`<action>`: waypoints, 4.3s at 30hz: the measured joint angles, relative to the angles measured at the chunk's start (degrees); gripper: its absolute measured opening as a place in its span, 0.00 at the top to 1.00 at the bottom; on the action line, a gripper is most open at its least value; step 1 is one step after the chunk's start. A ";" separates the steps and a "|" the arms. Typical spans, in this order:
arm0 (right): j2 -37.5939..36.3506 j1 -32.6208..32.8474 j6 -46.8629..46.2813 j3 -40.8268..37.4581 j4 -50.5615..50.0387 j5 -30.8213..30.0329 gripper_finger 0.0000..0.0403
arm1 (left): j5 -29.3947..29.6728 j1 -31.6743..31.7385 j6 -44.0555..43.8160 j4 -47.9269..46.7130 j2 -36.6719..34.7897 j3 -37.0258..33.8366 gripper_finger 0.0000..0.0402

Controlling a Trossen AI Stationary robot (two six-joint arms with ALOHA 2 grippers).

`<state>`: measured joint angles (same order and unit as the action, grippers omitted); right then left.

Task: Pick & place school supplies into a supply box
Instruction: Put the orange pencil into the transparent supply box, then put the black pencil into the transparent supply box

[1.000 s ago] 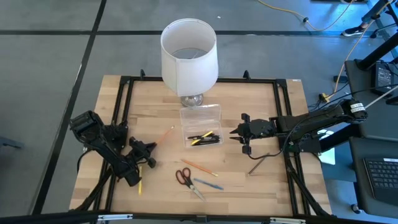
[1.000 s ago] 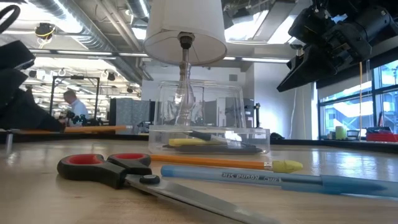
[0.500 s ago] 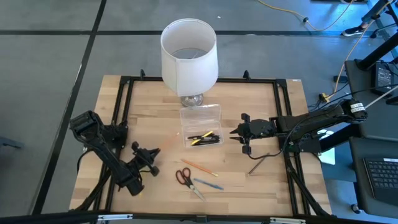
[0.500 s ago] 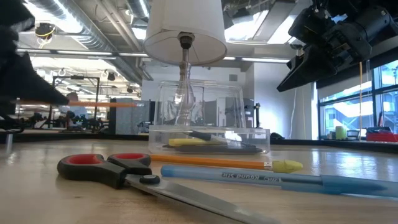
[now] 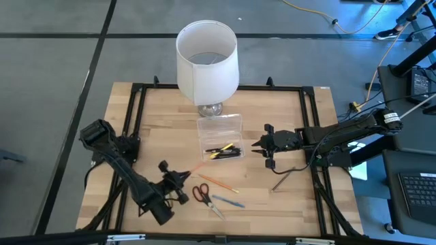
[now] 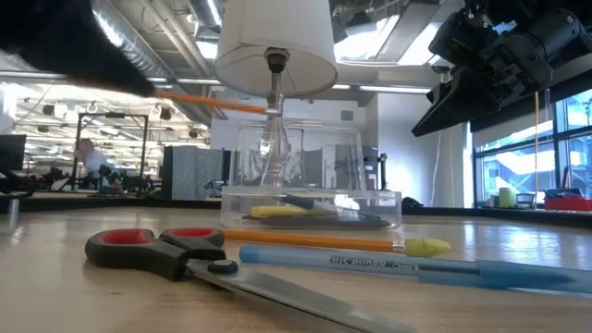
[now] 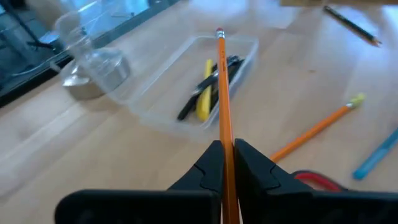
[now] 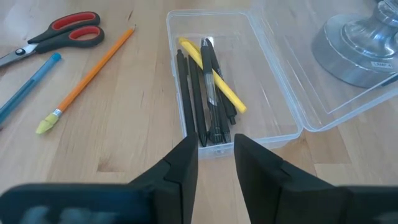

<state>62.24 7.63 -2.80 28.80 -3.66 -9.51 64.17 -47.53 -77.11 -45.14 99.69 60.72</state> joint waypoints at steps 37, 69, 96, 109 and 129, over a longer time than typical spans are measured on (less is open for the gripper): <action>0.00 0.01 0.41 -0.01 -0.24 -0.01 0.73 | -27.69 34.00 39.37 30.81 6.78 1.67 0.97; 0.01 0.01 0.31 -0.01 -0.28 0.00 0.73 | -26.85 34.60 42.45 30.42 3.74 0.14 0.73; 0.04 3.55 -23.11 15.53 -38.44 11.24 0.73 | -22.14 24.25 43.95 41.99 -24.97 -30.39 0.77; 7.07 16.25 -43.79 16.98 -48.19 17.85 0.73 | -25.74 26.89 46.42 48.49 -26.53 -36.89 0.76; 22.66 22.35 -23.90 16.98 -47.37 18.63 0.73 | -28.21 32.11 50.94 48.43 -26.50 -36.89 0.77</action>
<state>84.90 29.98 -26.70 45.78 -51.03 9.12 35.97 -15.43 -26.17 3.29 73.19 23.83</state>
